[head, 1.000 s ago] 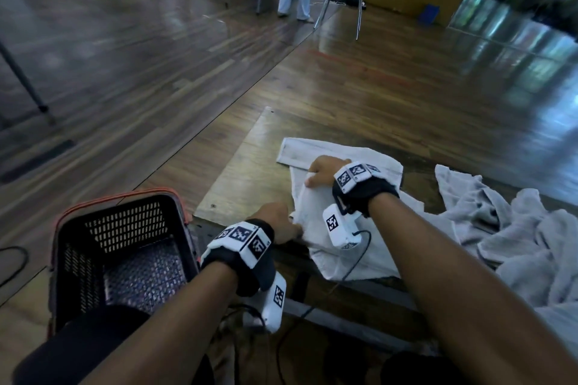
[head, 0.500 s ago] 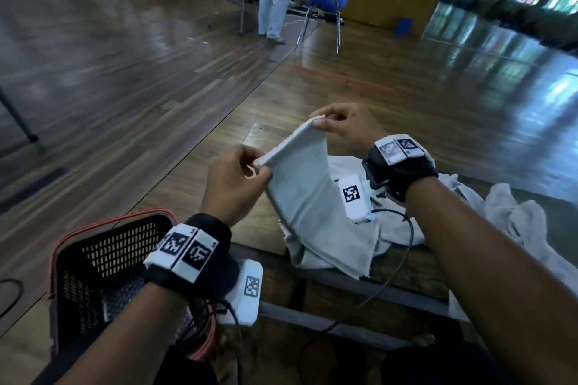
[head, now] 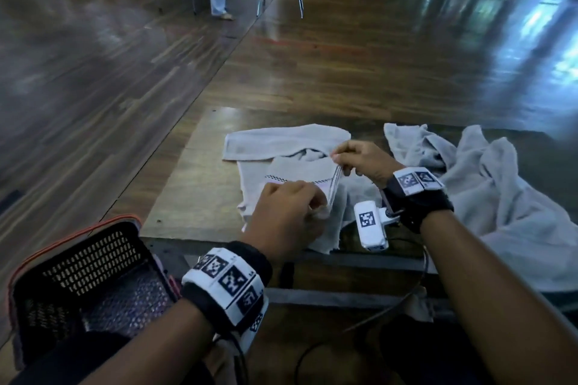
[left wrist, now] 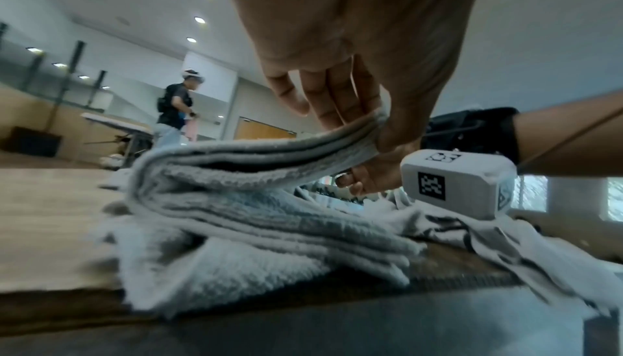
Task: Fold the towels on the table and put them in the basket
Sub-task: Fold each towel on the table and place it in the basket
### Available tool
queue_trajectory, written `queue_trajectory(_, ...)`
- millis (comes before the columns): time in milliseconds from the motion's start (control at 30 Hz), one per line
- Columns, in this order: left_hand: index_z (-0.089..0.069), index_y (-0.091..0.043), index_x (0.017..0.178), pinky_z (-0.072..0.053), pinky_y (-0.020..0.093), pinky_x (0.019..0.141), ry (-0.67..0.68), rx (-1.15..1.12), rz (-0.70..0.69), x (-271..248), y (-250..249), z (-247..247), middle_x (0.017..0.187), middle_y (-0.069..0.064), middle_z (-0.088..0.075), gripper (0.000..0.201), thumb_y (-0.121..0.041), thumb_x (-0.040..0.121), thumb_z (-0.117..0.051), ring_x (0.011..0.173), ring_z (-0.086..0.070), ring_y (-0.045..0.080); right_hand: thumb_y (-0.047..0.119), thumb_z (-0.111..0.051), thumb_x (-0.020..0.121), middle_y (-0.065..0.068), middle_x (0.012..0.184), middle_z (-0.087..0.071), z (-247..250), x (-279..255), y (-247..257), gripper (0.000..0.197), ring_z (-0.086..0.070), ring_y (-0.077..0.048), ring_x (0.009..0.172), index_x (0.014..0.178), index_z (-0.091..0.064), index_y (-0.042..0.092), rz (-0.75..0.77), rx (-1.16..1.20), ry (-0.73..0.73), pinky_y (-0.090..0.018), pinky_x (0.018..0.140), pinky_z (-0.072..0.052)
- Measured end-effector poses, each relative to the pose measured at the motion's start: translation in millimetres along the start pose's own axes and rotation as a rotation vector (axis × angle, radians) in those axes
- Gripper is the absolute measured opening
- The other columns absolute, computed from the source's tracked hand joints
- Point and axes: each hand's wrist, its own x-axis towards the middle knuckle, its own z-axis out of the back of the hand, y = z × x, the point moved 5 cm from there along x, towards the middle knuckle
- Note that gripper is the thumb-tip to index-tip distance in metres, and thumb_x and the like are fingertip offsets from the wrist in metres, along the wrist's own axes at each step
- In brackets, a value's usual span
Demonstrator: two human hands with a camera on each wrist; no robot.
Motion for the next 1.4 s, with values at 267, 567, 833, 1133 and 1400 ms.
queue_trajectory(267,-0.059,-0.016,0.095,-0.04,0.036,0.083,0.253,0.354,-0.272,0.6,-16.4,-52.2,0.091,0.002,-0.065,0.017,-0.024,0.08,-0.057,0.088,-0.06,0.026,0.011,-0.064,0.086,-0.014,0.086,-0.064,1.1,-8.5,-50.5,0.013,-0.058,-0.019,0.076,0.097,-0.063,0.005,-0.063,-0.102,-0.038,-0.031,0.075,-0.05)
queue_trajectory(567,-0.058,-0.016,0.075,-0.046,0.029,0.07,0.164,0.303,-0.418,1.9,-25.0,-47.8,0.067,-0.001,-0.059,0.009,-0.021,0.068,-0.062,0.062,-0.057,0.021,0.013,-0.064,0.085,-0.018,0.096,-0.069,14.5,-15.9,-48.6,0.006,-0.063,-0.025,0.082,0.091,-0.064,0.012,-0.008,-0.142,-0.097,-0.043,0.083,-0.051)
queue_trajectory(833,-0.062,-0.02,0.086,-0.05,0.029,0.082,0.239,0.359,-0.539,-6.1,-15.5,-53.8,0.081,-0.004,-0.065,0.012,-0.021,0.074,-0.065,0.075,-0.062,0.017,0.008,-0.062,0.084,-0.005,0.075,-0.064,9.8,-16.5,-56.6,0.006,-0.054,-0.006,0.062,0.088,-0.064,0.012,-0.029,-0.246,-0.068,-0.024,0.067,-0.042)
queue_trajectory(1133,-0.061,-0.02,0.08,-0.047,0.029,0.079,0.179,0.262,-0.474,-2.6,-15.8,-51.0,0.077,-0.005,-0.063,0.009,-0.017,0.073,-0.066,0.073,-0.061,0.018,0.009,-0.061,0.084,-0.003,0.079,-0.063,11.3,-10.5,-53.9,0.009,-0.057,-0.01,0.069,0.09,-0.066,0.014,-0.045,-0.305,-0.123,-0.021,0.065,-0.042)
queue_trajectory(1400,-0.063,-0.021,0.084,-0.041,0.031,0.084,0.345,0.121,-0.359,1.9,-2.1,-47.5,0.077,-0.006,-0.067,0.016,-0.035,0.082,-0.055,0.075,-0.063,0.017,0.033,-0.06,0.089,-0.013,0.097,-0.069,-1.7,-12.2,-55.4,0.029,-0.063,-0.028,0.093,0.094,-0.071,0.006,-0.126,-0.429,0.15,-0.032,0.075,-0.044)
